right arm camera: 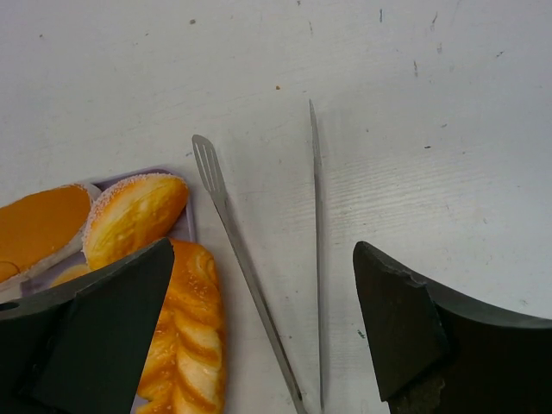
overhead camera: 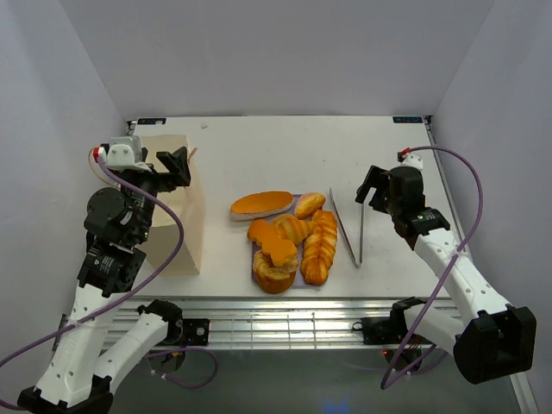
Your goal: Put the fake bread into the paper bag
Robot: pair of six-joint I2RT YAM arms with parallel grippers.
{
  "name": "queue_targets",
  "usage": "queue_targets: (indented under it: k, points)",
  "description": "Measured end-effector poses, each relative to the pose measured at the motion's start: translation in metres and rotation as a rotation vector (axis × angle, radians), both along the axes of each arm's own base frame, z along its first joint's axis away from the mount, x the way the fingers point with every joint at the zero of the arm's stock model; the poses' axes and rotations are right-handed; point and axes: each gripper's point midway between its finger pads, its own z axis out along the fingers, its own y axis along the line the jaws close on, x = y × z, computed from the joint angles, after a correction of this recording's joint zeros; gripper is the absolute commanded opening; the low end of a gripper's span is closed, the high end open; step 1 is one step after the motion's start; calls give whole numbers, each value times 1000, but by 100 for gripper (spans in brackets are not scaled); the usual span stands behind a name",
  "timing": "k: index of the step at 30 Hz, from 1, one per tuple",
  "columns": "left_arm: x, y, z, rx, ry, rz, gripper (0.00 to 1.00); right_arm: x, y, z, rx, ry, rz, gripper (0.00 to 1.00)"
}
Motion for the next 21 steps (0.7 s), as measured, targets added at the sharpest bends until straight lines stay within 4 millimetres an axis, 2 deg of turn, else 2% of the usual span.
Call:
queue_targets:
  k: [5,8,16,21]
  points:
    - [0,2,2,-2,-9,11,98,0,-2,3,-12,-14,-1,90]
    - [-1,5,2,-6,-10,24,98,-3,-8,-2,-56,-18,3,90]
    - [-5,11,-1,-13,-9,51,98,-13,-20,-51,-172,101,26,90]
    - [-10,17,-22,-10,5,72,98,-14,-13,-78,-198,190,105,90]
